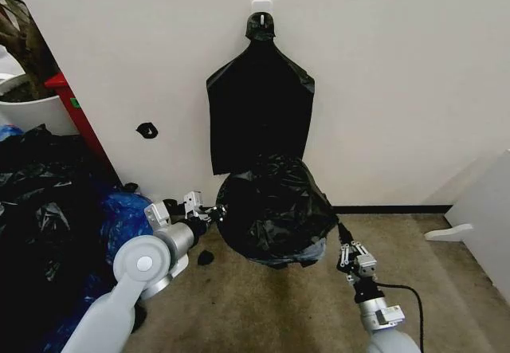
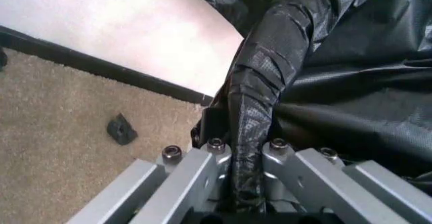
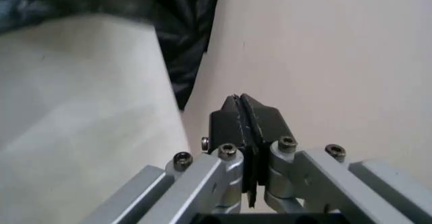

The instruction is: Place the garbage bag over the trash bin.

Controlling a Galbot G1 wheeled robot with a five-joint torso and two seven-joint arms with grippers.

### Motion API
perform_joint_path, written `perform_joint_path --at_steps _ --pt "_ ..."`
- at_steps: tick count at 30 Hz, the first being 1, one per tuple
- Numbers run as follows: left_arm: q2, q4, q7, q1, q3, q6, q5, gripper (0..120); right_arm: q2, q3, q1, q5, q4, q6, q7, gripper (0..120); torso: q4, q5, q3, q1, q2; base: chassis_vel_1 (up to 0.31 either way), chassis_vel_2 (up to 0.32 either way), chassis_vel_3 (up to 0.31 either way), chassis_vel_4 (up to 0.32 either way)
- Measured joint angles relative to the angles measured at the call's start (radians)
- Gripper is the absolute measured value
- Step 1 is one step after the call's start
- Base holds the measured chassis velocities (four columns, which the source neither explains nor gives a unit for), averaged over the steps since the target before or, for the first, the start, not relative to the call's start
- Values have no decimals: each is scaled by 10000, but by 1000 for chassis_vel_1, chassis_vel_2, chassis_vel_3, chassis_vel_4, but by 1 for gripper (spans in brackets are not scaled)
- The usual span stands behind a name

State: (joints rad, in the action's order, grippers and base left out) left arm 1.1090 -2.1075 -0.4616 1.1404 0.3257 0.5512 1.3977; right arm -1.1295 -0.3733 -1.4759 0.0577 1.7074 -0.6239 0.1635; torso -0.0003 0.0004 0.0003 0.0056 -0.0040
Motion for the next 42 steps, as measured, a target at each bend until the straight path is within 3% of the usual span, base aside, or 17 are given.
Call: perform_joint_path --at_steps 4,5,10,11,13,16,21,24,27,35,38,42 --pt "-34 -35 300 228 -319 -659 -946 1 31 -265 -50 1073 1086 1016 1699 11 0 2 0 0 0 0 0 0 0" --pt "-60 -163 498 455 -564 -1056 -1632 1 139 -690 -116 2700 2327 2104 2821 23 1 -4 0 0 0 0 0 0 0" --pt "-63 -260 879 768 -824 -1814 -3101 1 345 -819 -548 4198 3816 2092 2143 40 -3 -3 0 0 0 0 0 0 0" --pt "-15 -228 1190 894 -899 -2310 -4001 1 432 -512 -821 4496 4481 2007 1500 45 -1 -3 0 0 0 0 0 0 0" --pt "278 -46 1712 974 -1033 -3162 -5486 1 559 343 -1134 4759 5549 2250 753 40 2 -5 -1 0 0 0 0 0 0" --pt "751 245 2112 906 -1183 -3845 -6669 1 823 1522 -1027 4876 6363 3252 759 26 -1 -2 -1 0 0 0 0 0 0" --pt "1017 620 2522 795 -1437 -4273 -7403 1 1223 2470 -600 4693 6511 4388 1227 11 1 -2 0 0 0 0 0 0 0" --pt "1038 1202 2967 384 -2480 -4808 -8297 1 1348 2721 -477 4022 6210 5112 1697 0 3 0 1 0 0 0 0 0 0" --pt "1042 1484 3182 177 -3068 -5117 -8763 1 1290 2792 -408 3851 6189 5695 2172 0 -12 -4 1 0 0 0 0 0 0" --pt "1099 2121 3496 126 -3970 -5992 -10512 1 1194 3369 279 3307 5542 7958 3532 0 4 -1 1 0 0 0 0 0 0" --pt "1037 2210 3555 262 -4096 -6314 -11098 1 1272 3424 678 3955 5200 9452 4600 0 -1 -2 1 0 0 0 0 0 0" --pt "896 2231 3675 388 -4100 -6589 -11560 1 1388 3346 1095 4946 5097 10126 5129 0 1 -2 1 0 0 0 0 0 0"
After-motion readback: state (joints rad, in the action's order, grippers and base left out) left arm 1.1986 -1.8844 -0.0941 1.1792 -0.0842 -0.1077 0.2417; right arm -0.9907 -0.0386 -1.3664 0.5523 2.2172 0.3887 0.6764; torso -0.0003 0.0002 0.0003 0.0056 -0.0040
